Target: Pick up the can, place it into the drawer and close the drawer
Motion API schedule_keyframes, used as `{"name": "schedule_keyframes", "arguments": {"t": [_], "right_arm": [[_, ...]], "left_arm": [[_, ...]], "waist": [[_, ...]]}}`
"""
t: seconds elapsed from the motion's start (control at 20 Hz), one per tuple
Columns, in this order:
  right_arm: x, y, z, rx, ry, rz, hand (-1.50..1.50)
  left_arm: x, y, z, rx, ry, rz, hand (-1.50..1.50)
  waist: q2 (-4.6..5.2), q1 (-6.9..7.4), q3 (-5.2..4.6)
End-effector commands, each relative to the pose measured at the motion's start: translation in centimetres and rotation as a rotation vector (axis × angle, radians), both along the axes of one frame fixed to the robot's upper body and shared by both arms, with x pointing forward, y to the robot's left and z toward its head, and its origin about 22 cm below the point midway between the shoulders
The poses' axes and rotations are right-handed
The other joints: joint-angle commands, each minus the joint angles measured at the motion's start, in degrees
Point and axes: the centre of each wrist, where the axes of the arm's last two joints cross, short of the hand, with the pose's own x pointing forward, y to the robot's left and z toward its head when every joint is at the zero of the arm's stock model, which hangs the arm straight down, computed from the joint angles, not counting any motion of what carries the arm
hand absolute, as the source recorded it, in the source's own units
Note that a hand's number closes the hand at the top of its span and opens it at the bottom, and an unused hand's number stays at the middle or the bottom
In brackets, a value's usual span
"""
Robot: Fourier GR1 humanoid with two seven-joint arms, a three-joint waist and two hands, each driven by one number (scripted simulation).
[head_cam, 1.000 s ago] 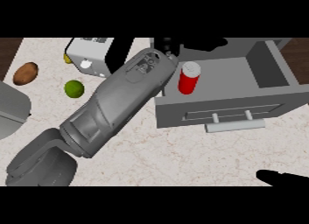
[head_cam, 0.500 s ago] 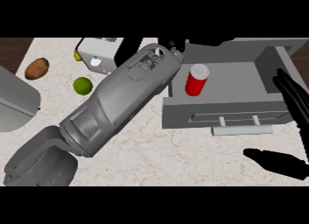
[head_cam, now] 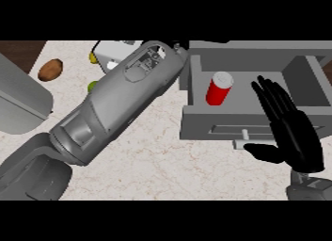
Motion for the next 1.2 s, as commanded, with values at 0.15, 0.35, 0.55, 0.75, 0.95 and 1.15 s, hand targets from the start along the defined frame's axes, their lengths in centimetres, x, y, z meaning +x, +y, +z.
{"name": "schedule_keyframes", "arguments": {"t": [0.15,0.35,0.55,0.75,0.95,1.15], "right_arm": [[3.7,0.0,-4.4,0.000,-0.016,-0.063,-1.50],[5.6,-0.1,-5.6,-0.039,0.007,-0.089,-1.50],[6.5,1.0,-7.6,-0.067,0.012,-0.130,-1.50],[7.4,-0.3,-8.5,-0.113,0.001,-0.151,-1.50],[9.4,0.3,-8.4,-0.130,-0.030,-0.169,-1.50],[12.0,0.7,-7.4,-0.113,-0.110,-0.218,-1.50]], "left_arm": [[0.0,2.5,1.8,0.015,-0.002,0.012,-1.50],[0.3,4.9,3.0,0.010,0.006,0.033,-1.50],[-0.6,6.3,2.9,0.024,-0.001,0.014,-1.50],[-1.0,9.5,0.7,0.011,0.024,0.012,-1.50],[-1.7,9.4,2.2,0.019,0.034,0.008,-1.50],[-2.1,10.7,2.6,0.029,0.045,0.003,-1.50]], "waist": [[-0.24,0.92,0.02],[-0.16,1.18,0.02],[-0.22,2.40,0.02],[-0.07,2.67,-0.02],[0.04,2.80,0.04],[0.47,3.90,0.10]]}}
